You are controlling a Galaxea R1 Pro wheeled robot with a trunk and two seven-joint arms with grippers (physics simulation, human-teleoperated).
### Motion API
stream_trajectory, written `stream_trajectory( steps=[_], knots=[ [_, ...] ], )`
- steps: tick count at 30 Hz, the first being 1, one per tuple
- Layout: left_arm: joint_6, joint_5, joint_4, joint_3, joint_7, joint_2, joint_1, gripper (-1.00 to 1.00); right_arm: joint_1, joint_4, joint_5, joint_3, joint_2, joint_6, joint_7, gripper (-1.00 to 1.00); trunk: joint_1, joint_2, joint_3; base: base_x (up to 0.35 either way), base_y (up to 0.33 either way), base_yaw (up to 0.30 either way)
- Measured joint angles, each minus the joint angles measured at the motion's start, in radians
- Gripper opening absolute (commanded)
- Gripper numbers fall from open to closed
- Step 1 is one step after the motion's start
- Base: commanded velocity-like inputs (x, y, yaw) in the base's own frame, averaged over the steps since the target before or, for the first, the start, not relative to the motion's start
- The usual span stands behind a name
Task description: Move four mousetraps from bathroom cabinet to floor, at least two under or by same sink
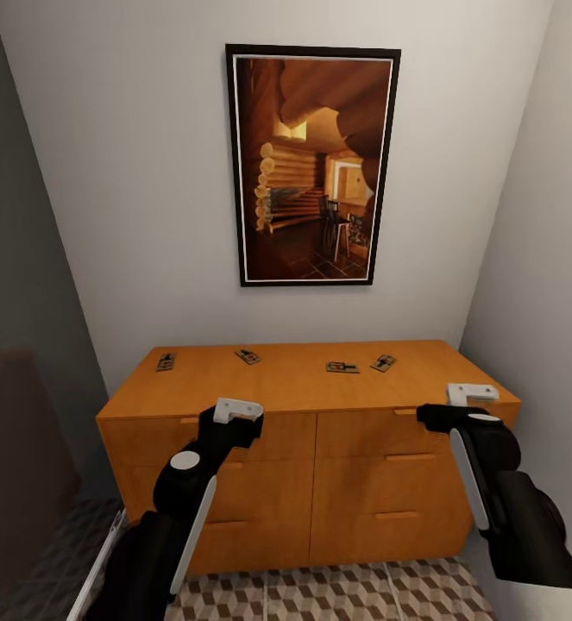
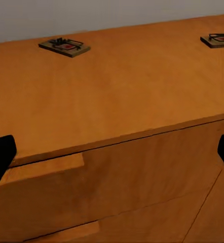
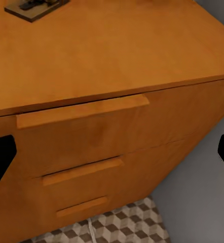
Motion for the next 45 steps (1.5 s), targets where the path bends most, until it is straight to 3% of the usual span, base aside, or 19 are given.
stream_trajectory(
  steps=[9,17,24,33,45],
  knots=[
    [0.036,-0.002,0.000,-0.005,-0.001,-0.004,-0.079,1.00,-0.088,0.000,0.001,0.000,0.000,0.060,0.000,1.00,0.000,0.000,0.000,0.000,0.000,0.000],
    [0.068,-0.002,-0.001,-0.005,-0.001,-0.004,-0.155,1.00,-0.175,0.003,0.001,0.001,0.002,0.064,-0.001,1.00,0.000,0.000,0.000,0.000,0.000,0.000],
    [0.146,-0.001,-0.001,-0.004,-0.001,-0.004,-0.239,1.00,-0.248,0.011,0.000,0.004,0.008,0.064,-0.002,1.00,0.000,0.000,0.000,0.000,0.000,0.000],
    [0.241,0.004,0.001,0.014,-0.004,0.004,-0.293,1.00,-0.286,0.021,-0.005,0.010,0.013,0.064,-0.009,1.00,0.000,0.000,0.000,0.000,0.000,0.000],
    [0.273,0.007,0.001,0.081,-0.008,0.013,-0.304,1.00,-0.293,0.041,-0.006,0.012,0.016,0.064,-0.024,1.00,0.000,0.000,0.000,0.000,0.000,0.000]
  ],
)
